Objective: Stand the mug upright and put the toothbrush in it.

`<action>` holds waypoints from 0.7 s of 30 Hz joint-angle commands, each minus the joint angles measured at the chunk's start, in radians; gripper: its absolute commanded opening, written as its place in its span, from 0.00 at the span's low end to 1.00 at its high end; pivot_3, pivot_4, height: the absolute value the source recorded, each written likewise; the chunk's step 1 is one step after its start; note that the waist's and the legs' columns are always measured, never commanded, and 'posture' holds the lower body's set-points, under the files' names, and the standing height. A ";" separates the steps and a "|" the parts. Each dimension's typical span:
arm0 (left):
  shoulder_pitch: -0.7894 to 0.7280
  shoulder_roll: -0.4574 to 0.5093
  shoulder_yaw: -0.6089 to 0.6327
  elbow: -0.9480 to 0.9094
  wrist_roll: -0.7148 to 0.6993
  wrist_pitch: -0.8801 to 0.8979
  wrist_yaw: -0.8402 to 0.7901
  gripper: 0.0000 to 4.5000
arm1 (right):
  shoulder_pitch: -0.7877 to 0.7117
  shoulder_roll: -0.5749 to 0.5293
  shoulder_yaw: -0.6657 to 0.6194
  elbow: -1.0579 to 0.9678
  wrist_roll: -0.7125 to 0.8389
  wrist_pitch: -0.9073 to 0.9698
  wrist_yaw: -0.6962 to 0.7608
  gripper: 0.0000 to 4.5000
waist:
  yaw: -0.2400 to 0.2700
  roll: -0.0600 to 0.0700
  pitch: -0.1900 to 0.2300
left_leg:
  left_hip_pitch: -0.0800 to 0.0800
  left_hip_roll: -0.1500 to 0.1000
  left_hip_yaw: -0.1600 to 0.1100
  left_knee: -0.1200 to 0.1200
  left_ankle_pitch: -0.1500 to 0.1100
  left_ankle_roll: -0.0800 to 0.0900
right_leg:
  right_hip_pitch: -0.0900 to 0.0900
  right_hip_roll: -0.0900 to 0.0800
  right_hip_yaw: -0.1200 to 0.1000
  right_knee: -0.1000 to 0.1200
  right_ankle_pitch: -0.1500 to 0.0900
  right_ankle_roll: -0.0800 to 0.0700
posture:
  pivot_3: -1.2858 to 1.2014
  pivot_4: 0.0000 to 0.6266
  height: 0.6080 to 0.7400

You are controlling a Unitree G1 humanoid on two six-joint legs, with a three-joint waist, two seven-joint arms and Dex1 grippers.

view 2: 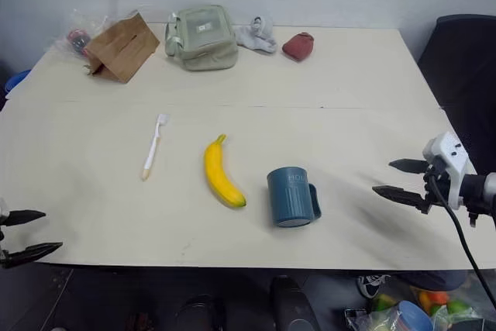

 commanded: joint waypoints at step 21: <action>-0.032 -0.014 -0.015 -0.085 -0.015 0.040 0.051 1.00 | 0.058 -0.033 -0.059 -0.073 0.067 0.122 0.027 0.99 | 0.001 0.000 0.000 | 0.001 0.000 0.001 0.000 0.000 0.000 | 0.000 0.000 0.002 0.000 0.000 0.000 | 0.52 0.24 1.00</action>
